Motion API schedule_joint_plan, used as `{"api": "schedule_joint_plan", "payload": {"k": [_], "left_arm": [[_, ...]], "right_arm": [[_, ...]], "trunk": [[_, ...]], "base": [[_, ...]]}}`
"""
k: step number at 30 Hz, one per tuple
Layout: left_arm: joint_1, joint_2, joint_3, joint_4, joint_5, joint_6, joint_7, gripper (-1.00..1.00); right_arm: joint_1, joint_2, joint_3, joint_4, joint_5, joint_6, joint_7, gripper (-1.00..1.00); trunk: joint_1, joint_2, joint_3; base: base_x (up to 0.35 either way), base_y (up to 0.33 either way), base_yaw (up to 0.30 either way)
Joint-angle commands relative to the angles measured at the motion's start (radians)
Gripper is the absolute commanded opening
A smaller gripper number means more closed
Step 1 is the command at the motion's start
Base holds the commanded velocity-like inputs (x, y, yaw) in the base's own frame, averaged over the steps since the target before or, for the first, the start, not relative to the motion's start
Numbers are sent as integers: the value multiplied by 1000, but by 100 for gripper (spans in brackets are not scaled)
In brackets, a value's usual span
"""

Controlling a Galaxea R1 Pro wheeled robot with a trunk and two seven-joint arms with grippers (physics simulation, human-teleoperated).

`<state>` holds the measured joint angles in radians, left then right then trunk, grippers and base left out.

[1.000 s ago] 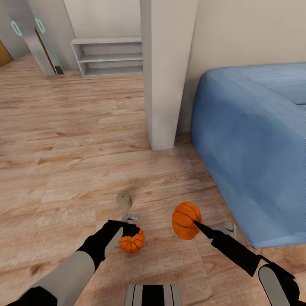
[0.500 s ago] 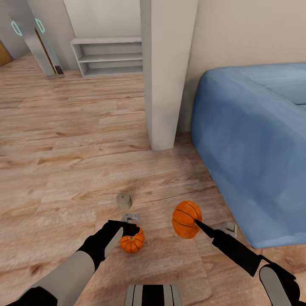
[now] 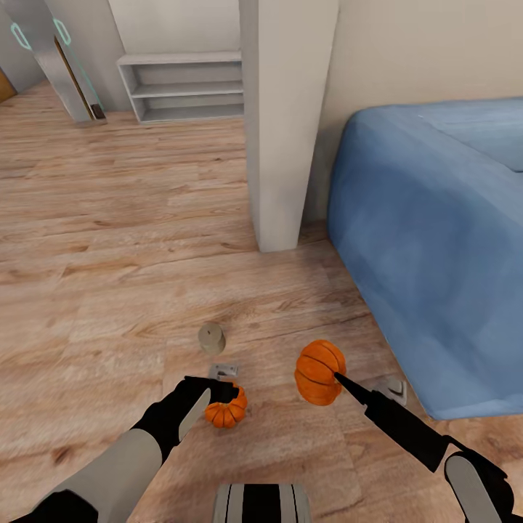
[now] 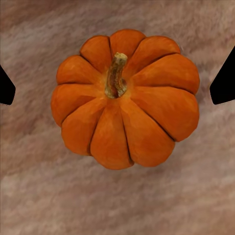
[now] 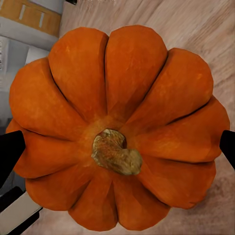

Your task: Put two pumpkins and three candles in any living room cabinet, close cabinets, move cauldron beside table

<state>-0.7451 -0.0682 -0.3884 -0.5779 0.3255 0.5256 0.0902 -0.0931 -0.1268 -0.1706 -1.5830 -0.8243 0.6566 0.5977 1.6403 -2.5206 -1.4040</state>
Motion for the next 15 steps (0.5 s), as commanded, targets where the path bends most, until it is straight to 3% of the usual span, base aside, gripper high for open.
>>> {"api": "schedule_joint_plan", "payload": {"k": [1, 8, 15], "left_arm": [[0, 1, -5, -2, 10, 4, 9, 100], [0, 1, -5, -2, 10, 1, 9, 100], [0, 1, -5, -2, 10, -2, 12, 100]], "right_arm": [[0, 0, -1, 0, -8, 8, 2, -100], [0, -1, -1, 0, -13, 8, 2, -100], [0, -2, 0, 0, -14, 8, 2, -100]], "trunk": [[0, 0, -1], [0, 0, -1], [3, -2, -24]], "base": [[0, 0, 0], [0, 0, 0], [0, 0, 0]]}}
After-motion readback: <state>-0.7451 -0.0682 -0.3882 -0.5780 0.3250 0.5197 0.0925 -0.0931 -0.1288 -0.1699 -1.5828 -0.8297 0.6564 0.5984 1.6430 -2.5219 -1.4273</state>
